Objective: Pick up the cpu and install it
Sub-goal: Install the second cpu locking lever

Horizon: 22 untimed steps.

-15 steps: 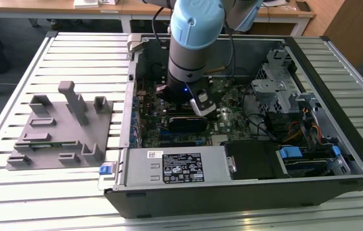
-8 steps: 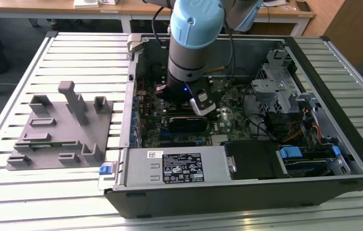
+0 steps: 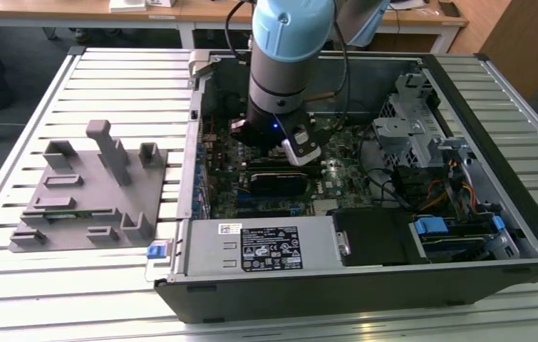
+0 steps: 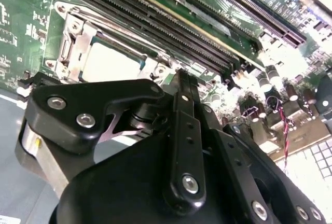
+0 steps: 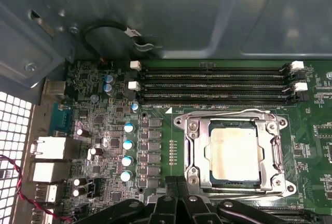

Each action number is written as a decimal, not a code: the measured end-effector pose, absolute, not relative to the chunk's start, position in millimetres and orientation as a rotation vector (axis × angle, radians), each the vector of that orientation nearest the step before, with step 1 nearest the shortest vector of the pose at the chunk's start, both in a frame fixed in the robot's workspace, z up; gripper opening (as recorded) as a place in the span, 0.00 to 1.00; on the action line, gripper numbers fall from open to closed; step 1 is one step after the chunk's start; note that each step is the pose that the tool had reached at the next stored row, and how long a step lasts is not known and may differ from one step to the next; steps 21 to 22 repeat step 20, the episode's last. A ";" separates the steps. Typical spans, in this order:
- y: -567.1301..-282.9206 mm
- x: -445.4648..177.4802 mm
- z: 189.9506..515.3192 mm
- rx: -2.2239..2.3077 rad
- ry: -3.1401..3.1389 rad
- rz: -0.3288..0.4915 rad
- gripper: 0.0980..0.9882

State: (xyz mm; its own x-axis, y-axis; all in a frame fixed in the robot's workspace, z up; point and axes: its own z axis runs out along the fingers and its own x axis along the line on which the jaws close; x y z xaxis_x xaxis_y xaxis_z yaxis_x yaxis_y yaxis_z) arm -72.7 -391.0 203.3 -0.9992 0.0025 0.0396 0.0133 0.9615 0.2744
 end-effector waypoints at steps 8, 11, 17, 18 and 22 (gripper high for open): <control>-391.0 -72.8 206.0 -0.012 -3.072 -0.438 0.01; -391.0 -72.8 210.5 -0.012 -3.072 -0.439 0.01; -391.0 -72.8 219.1 -0.012 -3.071 -0.446 0.01; -391.0 -72.8 220.4 -0.012 -3.070 -0.448 0.01; -391.1 -72.8 221.8 -0.012 -3.070 -0.452 0.01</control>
